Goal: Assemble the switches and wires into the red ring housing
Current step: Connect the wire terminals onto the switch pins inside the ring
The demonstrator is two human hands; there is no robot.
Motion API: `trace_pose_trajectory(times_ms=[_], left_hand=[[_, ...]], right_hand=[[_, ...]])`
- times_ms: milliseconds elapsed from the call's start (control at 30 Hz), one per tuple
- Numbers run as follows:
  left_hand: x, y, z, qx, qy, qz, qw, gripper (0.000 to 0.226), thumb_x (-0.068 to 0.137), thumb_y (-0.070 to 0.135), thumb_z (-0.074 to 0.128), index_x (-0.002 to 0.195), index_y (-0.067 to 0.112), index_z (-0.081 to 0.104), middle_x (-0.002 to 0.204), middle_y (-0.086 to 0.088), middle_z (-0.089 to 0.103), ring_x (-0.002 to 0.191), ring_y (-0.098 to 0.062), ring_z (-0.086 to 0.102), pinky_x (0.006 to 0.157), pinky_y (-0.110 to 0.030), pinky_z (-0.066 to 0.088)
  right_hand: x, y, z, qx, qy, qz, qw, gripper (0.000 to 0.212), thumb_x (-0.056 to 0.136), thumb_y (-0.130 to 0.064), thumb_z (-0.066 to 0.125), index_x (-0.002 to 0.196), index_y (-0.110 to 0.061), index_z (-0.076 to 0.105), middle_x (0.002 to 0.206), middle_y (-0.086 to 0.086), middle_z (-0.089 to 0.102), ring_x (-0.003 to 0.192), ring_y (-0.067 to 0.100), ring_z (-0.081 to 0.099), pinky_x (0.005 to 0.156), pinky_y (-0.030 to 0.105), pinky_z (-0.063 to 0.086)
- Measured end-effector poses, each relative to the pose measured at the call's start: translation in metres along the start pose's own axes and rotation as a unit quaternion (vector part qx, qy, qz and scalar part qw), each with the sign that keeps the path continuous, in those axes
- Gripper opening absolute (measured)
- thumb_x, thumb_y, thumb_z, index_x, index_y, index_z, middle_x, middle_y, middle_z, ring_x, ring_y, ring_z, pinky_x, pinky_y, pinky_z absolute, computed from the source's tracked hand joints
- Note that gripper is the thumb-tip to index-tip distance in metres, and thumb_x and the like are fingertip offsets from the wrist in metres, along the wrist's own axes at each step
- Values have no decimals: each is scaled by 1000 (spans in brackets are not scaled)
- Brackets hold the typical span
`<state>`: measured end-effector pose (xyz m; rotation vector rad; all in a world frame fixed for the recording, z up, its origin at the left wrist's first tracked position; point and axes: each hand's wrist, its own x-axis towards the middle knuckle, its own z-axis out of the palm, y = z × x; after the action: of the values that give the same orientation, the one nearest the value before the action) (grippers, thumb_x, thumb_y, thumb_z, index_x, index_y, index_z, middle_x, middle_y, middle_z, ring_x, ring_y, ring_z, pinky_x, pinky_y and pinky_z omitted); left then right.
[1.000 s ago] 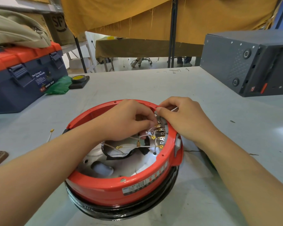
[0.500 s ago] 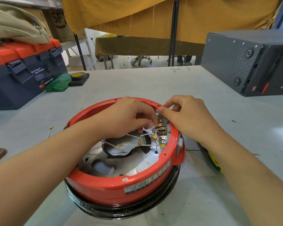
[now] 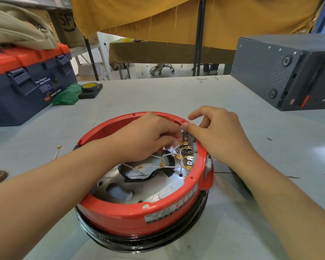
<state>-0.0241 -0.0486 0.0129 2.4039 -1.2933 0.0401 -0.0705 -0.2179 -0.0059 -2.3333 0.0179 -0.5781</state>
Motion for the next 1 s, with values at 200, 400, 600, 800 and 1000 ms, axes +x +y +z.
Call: trace_pose_trajectory(times_ms=[200, 400, 600, 800, 1000], left_hand=[[0, 1, 1, 18, 2, 11, 1000, 12, 91, 14, 57, 89, 16, 68, 71, 14, 59, 66, -5, 56, 63, -26, 44], [0, 1, 1, 24, 4, 10, 1000, 11, 91, 14, 57, 89, 16, 68, 72, 14, 59, 65, -3, 54, 63, -27, 44], [0, 2, 1, 30, 2, 9, 1000, 11, 91, 14, 57, 89, 15, 68, 73, 10, 60, 66, -4, 54, 65, -34, 46], [0, 2, 2, 31, 2, 8, 999, 11, 91, 13, 56, 89, 16, 67, 72, 16, 55, 65, 3, 51, 66, -31, 45], [0, 1, 3, 34, 3, 7, 999, 12, 91, 13, 56, 88, 18, 66, 70, 17, 55, 67, 3, 51, 65, -30, 44]], right_hand=[[0, 1, 0, 9, 4, -6, 1000, 20, 85, -37, 64, 100, -24, 67, 61, -4, 59, 66, 8, 59, 69, 26, 47], [-1, 1, 1, 10, 4, -8, 1000, 19, 85, -36, 64, 100, -25, 67, 61, -4, 60, 66, 8, 59, 68, 24, 47], [-1, 1, 1, 12, 6, -12, 1000, 18, 86, -34, 64, 100, -24, 67, 60, -4, 60, 65, 8, 59, 64, 21, 44], [-1, 1, 0, 15, 5, -11, 1000, 17, 86, -33, 65, 100, -25, 67, 61, -2, 61, 66, 9, 60, 65, 23, 45], [-1, 1, 0, 16, 3, -13, 1000, 17, 86, -33, 64, 100, -24, 67, 61, -2, 62, 66, 10, 61, 68, 25, 47]])
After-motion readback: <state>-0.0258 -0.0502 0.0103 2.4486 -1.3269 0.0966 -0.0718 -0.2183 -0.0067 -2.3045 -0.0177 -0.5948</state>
